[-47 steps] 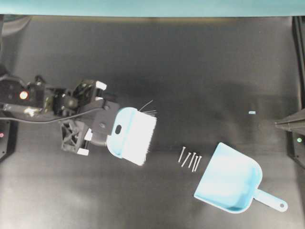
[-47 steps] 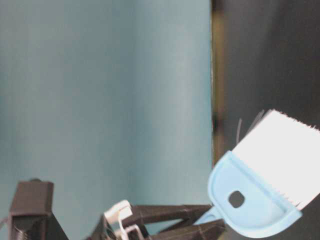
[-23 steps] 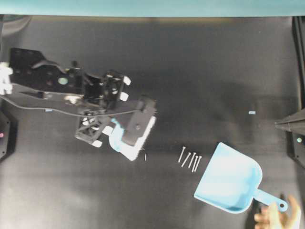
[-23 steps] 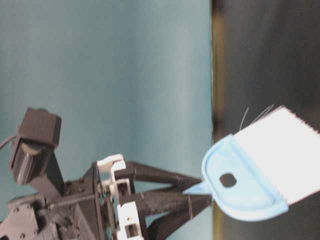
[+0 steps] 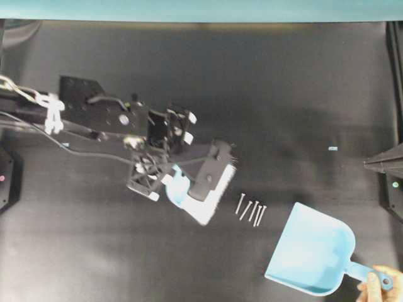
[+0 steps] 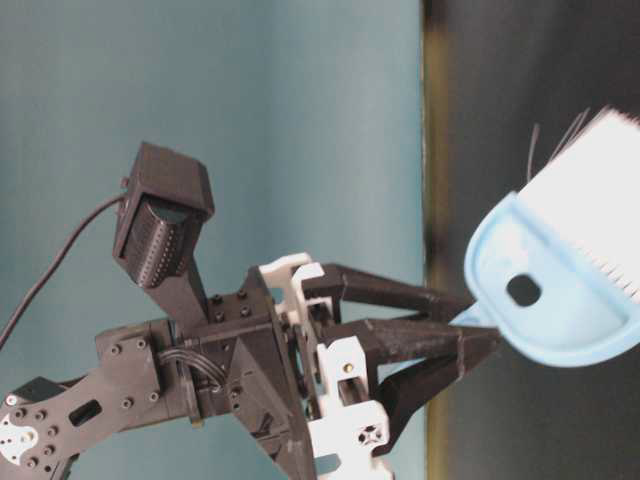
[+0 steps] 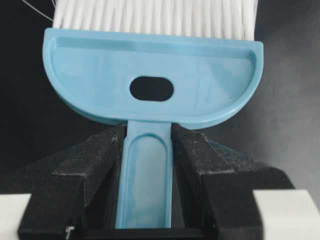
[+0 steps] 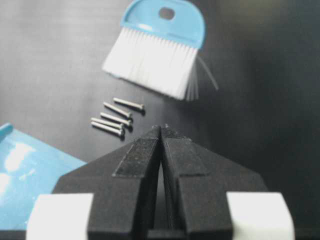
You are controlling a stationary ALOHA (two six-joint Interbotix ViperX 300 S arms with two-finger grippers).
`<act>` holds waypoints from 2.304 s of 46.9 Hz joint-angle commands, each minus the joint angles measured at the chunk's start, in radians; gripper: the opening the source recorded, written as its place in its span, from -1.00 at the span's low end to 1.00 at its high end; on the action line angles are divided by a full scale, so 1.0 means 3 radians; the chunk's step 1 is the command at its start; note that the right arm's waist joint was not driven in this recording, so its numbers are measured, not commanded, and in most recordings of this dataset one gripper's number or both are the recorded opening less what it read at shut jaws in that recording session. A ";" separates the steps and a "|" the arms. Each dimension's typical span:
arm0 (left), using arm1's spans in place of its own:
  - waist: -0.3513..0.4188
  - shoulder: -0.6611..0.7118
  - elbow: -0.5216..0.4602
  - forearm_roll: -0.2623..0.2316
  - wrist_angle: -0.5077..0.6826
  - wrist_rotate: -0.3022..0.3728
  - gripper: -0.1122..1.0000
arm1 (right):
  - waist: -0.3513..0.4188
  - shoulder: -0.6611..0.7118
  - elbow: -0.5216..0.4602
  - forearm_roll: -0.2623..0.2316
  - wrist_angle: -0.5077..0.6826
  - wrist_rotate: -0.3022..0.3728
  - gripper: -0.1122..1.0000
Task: Hold the dustpan with a person, while the left arm uses a hand brush to gather the screws into the dustpan.
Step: 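Sweep the screws with the brush into the held dustpan, then pull the brush back and lower it onto the table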
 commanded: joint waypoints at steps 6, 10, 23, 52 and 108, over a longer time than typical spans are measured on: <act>-0.0066 0.0102 -0.0077 0.0005 -0.0235 -0.0015 -0.23 | 0.0000 0.0015 -0.0051 -0.0005 -0.0015 -0.0020 -0.81; -0.0082 0.0194 -0.0092 0.0005 -0.0312 -0.0015 -0.23 | 0.0000 0.0015 -0.0051 -0.0005 -0.0020 -0.0020 -0.81; -0.0215 0.0562 -0.0491 0.0000 -0.0307 -0.0061 -0.23 | 0.0000 0.0015 -0.0051 -0.0005 -0.0020 -0.0020 -0.81; -0.0327 0.1115 -0.1258 0.0005 -0.0777 -0.0066 -0.23 | 0.0000 0.0015 -0.0051 -0.0005 -0.0020 -0.0020 -0.81; -0.0138 -0.0956 0.1156 0.0005 -0.2107 -0.1253 -0.23 | 0.0000 -0.0005 -0.0051 -0.0010 -0.0020 -0.0020 -0.81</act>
